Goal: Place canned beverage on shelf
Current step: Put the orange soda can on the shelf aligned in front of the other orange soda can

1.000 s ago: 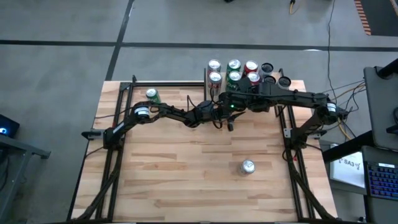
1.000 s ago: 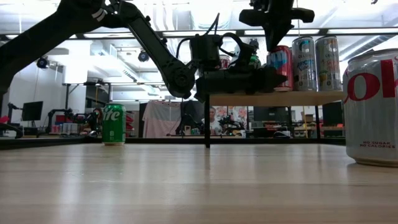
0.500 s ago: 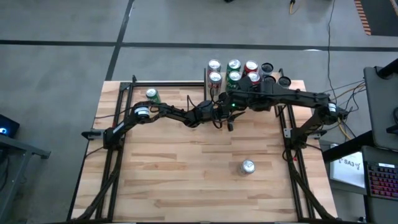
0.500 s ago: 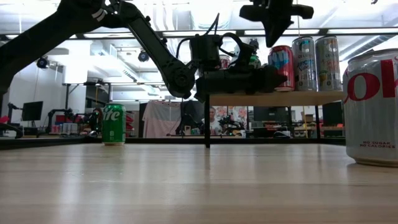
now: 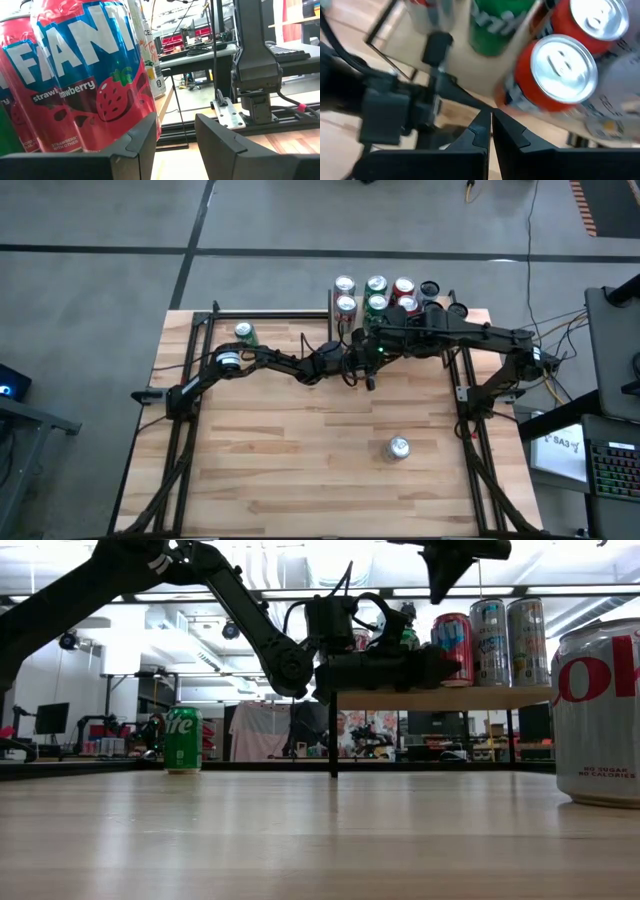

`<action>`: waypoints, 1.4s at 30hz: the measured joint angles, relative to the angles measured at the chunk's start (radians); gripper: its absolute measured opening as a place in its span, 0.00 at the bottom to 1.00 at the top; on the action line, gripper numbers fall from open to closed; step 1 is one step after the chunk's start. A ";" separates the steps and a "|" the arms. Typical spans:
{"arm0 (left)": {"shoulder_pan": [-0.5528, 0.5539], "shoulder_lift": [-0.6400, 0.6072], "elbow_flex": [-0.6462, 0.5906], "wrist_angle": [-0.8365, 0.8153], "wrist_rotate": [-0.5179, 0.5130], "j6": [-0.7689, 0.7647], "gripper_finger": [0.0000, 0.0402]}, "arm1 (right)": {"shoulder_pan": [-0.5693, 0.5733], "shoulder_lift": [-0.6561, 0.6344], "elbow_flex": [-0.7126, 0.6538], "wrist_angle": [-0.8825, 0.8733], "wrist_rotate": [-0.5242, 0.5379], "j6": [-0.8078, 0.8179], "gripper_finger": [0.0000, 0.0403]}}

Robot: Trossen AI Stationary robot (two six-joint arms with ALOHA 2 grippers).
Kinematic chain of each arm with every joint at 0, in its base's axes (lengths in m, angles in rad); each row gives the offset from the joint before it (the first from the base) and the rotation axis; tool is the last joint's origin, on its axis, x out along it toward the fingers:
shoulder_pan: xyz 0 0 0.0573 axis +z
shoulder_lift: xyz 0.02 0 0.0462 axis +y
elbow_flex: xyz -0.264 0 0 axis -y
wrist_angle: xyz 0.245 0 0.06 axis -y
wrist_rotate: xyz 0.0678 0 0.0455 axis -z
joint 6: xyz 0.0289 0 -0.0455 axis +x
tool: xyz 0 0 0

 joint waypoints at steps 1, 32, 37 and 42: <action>0.000 0.000 0.000 -0.002 0.000 0.000 0.30 | 0.000 0.001 0.000 -0.020 -0.004 0.009 0.02; 0.000 0.000 0.000 -0.006 -0.002 0.000 0.30 | -0.018 0.004 -0.046 -0.045 0.115 0.034 0.02; 0.000 0.000 0.000 -0.006 -0.002 0.000 0.30 | -0.018 0.004 -0.046 -0.046 0.135 0.034 0.02; 0.000 0.000 0.000 -0.006 -0.002 0.000 0.30 | -0.018 0.004 -0.046 -0.046 0.147 0.033 0.02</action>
